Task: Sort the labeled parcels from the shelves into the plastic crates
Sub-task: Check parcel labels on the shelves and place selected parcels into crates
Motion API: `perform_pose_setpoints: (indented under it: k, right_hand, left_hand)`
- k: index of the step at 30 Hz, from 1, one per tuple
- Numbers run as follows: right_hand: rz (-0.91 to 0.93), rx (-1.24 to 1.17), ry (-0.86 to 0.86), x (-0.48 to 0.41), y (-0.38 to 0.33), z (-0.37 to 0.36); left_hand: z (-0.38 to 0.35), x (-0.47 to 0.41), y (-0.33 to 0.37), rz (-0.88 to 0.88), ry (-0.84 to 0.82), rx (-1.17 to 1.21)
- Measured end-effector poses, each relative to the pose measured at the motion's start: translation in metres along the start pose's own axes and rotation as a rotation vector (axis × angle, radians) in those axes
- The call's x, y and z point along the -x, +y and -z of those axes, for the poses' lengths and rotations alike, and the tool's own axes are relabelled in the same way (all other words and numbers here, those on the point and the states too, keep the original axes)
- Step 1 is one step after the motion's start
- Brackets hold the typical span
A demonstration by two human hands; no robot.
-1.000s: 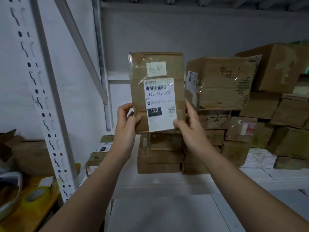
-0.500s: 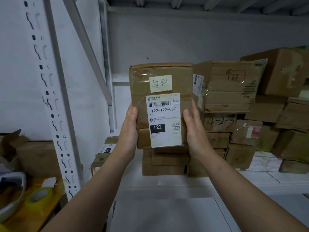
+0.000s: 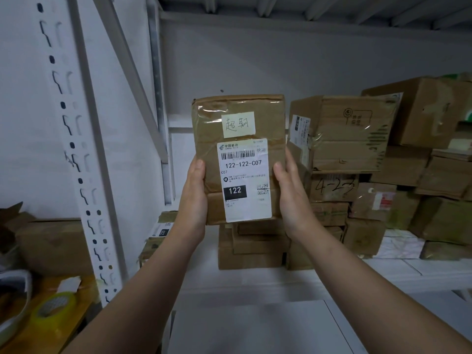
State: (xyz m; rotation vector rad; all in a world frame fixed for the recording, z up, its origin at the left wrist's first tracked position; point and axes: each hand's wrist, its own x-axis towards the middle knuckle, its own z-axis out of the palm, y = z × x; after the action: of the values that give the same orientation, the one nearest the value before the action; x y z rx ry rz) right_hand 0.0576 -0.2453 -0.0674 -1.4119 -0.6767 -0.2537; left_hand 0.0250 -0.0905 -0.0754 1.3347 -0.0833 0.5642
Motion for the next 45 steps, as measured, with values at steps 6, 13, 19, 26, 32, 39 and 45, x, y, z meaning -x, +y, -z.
perform_pose_setpoints:
  k: [6,13,19,26,32,39,45]
  right_hand:
    - [-0.030,-0.025,0.048,0.013,0.003,-0.005]
    - [-0.089,-0.035,0.133,0.052,0.009,0.004]
    - [-0.070,-0.017,0.248,0.100,-0.005,0.039]
    - [-0.065,0.010,0.406,0.180,-0.036,0.136]
    - [-0.206,0.147,0.572,0.285,-0.075,0.270]
    - [-0.347,0.239,0.745,0.408,-0.108,0.395]
    - [-0.387,0.237,0.912,0.478,-0.099,0.459]
  left_hand:
    - [0.009,0.020,-0.006,-0.091,0.034,-0.042]
    - [0.009,0.046,-0.020,-0.044,0.027,-0.112]
    - [-0.030,0.087,-0.020,-0.069,-0.063,-0.094]
    - [-0.125,0.161,-0.034,-0.019,-0.229,-0.011]
    - [-0.253,0.250,-0.073,0.129,-0.547,0.049]
    - [-0.391,0.349,-0.117,0.333,-0.794,0.076]
    - [-0.469,0.401,-0.157,0.379,-0.952,0.013]
